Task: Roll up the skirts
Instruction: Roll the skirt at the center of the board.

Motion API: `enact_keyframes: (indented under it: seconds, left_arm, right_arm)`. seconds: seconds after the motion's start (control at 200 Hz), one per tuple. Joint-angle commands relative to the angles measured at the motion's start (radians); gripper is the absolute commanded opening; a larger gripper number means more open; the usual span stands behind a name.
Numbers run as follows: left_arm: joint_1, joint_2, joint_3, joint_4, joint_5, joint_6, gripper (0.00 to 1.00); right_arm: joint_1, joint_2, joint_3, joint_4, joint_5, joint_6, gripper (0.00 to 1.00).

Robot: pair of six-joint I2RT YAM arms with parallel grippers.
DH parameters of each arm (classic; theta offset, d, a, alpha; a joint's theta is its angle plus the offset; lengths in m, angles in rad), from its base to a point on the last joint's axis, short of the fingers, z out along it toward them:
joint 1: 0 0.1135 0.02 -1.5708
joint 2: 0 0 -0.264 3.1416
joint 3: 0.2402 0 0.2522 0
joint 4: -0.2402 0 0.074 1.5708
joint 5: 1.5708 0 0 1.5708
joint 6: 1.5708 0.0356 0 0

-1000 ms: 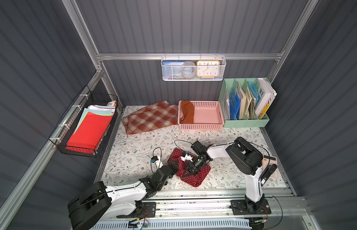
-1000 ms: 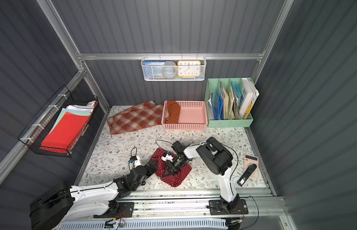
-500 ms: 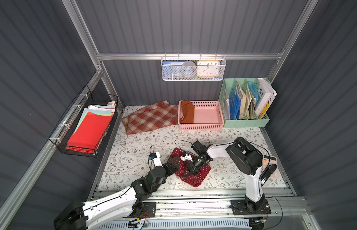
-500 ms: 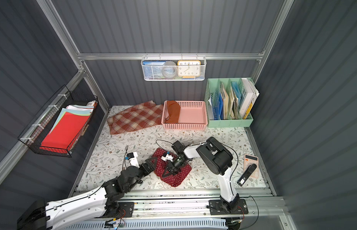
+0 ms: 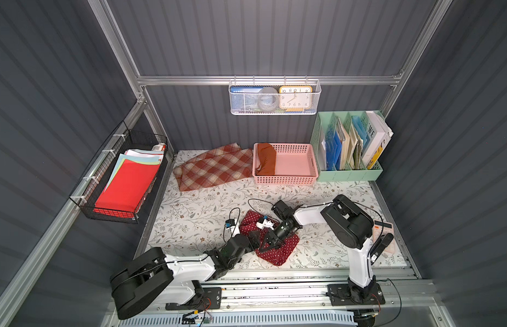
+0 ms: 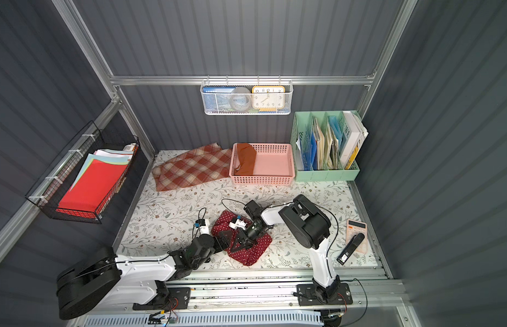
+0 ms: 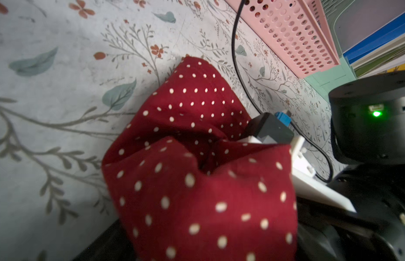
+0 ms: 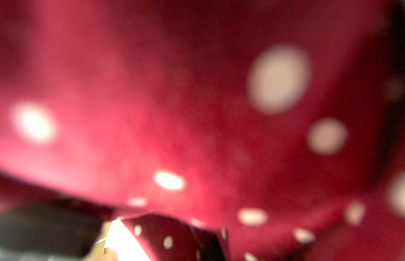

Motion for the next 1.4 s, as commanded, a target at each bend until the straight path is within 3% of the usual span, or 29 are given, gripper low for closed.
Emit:
enact_keyframes:
  seconds: [0.0, 0.075, 0.2, 0.315, 0.435, 0.575, 0.76, 0.876, 1.026, 1.201, 1.306, 1.396]
  left_arm:
    - [-0.002, 0.077, 0.016, 0.101, -0.072, 0.04, 0.79]
    - [-0.002, 0.1, 0.03, 0.104, -0.087, 0.049, 0.67]
    - [-0.002, 0.092, 0.028, 0.084, -0.112, 0.044, 0.34]
    - [-0.002, 0.048, 0.017, 0.016, -0.142, 0.014, 0.0]
    - [-0.002, -0.015, 0.037, -0.159, -0.179, -0.065, 0.0]
    - [-0.005, -0.058, 0.083, -0.399, -0.213, -0.181, 0.0]
    - [-0.066, -0.058, 0.148, -0.598, -0.267, -0.327, 0.0]
    - [-0.079, -0.004, 0.198, -0.653, -0.264, -0.373, 0.0]
    - [-0.08, 0.068, 0.233, -0.629, -0.217, -0.38, 0.0]
    - [-0.068, 0.121, 0.279, -0.607, -0.171, -0.337, 0.0]
    - [-0.059, 0.143, 0.289, -0.592, -0.137, -0.317, 0.0]
    - [-0.056, 0.15, 0.307, -0.613, -0.128, -0.305, 0.0]
  right_arm:
    - [-0.006, 0.022, -0.004, -0.044, 0.079, -0.015, 0.07]
    - [-0.006, 0.021, -0.006, -0.047, 0.085, -0.017, 0.08]
    - [-0.005, 0.021, -0.006, -0.047, 0.095, -0.016, 0.12]
    - [-0.006, 0.001, -0.003, -0.054, 0.13, -0.015, 0.23]
    - [-0.007, -0.072, 0.002, -0.089, 0.226, -0.004, 0.41]
    - [-0.006, -0.219, -0.02, -0.137, 0.422, 0.018, 0.6]
    - [0.008, -0.417, -0.056, -0.242, 0.675, 0.029, 0.65]
    - [0.061, -0.555, -0.093, -0.285, 0.902, 0.041, 0.64]
    - [0.296, -0.75, -0.129, -0.383, 1.343, 0.017, 0.64]
    - [0.615, -0.877, -0.123, -0.516, 1.771, 0.127, 0.66]
    - [0.797, -0.914, -0.139, -0.501, 1.902, 0.145, 0.69]
    - [0.92, -0.853, -0.116, -0.505, 1.987, 0.122, 0.7]
